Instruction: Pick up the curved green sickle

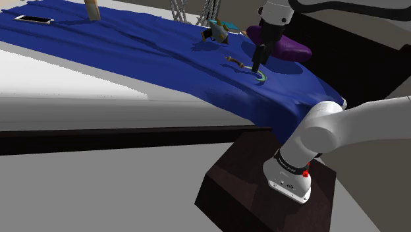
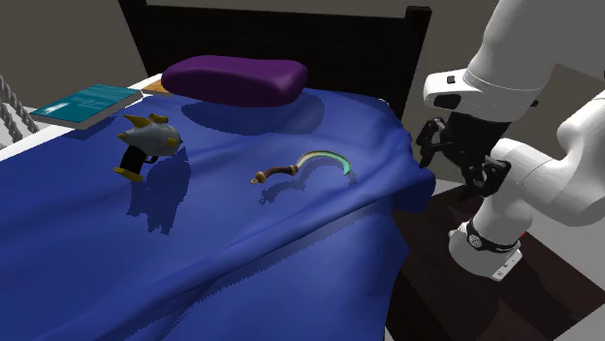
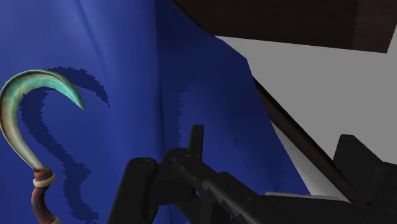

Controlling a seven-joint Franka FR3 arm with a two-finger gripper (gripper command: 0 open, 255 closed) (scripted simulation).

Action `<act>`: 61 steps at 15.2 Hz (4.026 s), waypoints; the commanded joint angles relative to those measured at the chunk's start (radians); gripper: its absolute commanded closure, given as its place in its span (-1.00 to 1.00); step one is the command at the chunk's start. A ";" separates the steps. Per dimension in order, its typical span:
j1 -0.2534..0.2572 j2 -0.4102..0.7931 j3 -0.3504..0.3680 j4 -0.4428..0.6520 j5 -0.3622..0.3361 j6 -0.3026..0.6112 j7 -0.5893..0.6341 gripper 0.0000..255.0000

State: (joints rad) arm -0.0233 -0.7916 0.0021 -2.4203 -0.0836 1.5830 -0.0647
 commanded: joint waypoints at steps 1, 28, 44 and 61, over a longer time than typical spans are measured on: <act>0.000 0.000 0.000 0.000 0.000 0.000 0.000 -1.00; -0.110 0.898 -0.479 0.582 0.144 0.302 -0.692 -1.00; -0.137 0.994 -0.479 0.577 0.198 0.386 -0.746 1.00; -0.135 0.958 -0.484 0.697 0.176 0.235 -0.729 1.00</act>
State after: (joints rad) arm -0.1571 0.1671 -0.4813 -1.7378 0.0932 1.8335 -0.7936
